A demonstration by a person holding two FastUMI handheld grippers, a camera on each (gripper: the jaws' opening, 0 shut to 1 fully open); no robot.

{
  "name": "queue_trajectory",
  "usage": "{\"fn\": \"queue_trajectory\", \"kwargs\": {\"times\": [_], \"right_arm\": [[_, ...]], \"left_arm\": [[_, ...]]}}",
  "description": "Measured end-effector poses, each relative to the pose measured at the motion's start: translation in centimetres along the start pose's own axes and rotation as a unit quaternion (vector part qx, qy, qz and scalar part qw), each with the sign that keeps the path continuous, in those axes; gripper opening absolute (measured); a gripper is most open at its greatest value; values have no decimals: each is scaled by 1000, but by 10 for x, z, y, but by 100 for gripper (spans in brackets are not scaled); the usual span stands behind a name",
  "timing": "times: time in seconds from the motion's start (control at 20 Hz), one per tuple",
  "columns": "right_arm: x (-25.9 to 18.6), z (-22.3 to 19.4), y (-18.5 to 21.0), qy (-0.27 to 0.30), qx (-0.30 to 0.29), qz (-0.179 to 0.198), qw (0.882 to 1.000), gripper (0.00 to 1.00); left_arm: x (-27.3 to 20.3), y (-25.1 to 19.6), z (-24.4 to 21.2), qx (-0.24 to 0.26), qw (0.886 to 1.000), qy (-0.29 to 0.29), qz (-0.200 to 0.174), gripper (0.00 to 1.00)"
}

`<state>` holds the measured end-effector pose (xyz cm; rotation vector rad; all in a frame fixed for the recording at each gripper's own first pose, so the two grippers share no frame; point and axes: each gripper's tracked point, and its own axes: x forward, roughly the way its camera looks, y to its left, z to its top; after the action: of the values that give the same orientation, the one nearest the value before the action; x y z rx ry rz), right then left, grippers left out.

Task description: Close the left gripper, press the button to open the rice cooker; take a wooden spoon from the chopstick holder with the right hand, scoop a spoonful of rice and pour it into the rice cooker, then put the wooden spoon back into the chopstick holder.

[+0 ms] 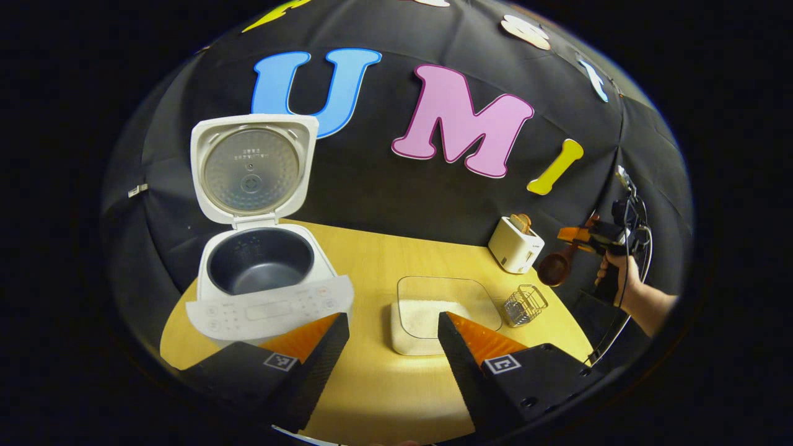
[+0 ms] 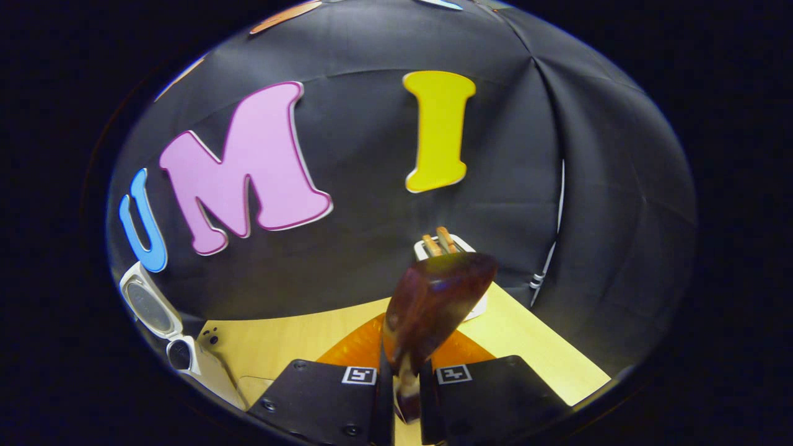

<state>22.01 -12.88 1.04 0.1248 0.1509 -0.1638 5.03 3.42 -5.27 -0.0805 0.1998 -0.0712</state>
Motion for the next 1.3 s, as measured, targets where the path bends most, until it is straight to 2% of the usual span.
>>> {"fn": "queue_trajectory", "kwargs": {"times": [0.3,0.5,0.6,0.8,1.1,1.2,1.3], "right_arm": [[-24,-33,93,10,-37,53,998,20],[-21,-73,132,19,-62,68,996,20],[-21,-98,145,29,-54,71,996,20],[-18,-142,152,29,-76,66,994,20],[1,-176,143,18,-109,46,993,20],[3,-193,148,42,-90,49,994,20],[3,-196,156,43,-68,48,996,20]], "left_arm": [[-19,29,-1,-32,999,-4,-8,93],[-33,46,21,18,999,-30,5,93],[-35,45,29,13,999,-31,-6,94],[-33,51,41,-8,999,-36,-22,94],[-22,54,32,6,999,-24,-38,94],[-19,50,30,5,999,-19,-47,93],[-17,52,32,7,999,-20,-45,94]]}}
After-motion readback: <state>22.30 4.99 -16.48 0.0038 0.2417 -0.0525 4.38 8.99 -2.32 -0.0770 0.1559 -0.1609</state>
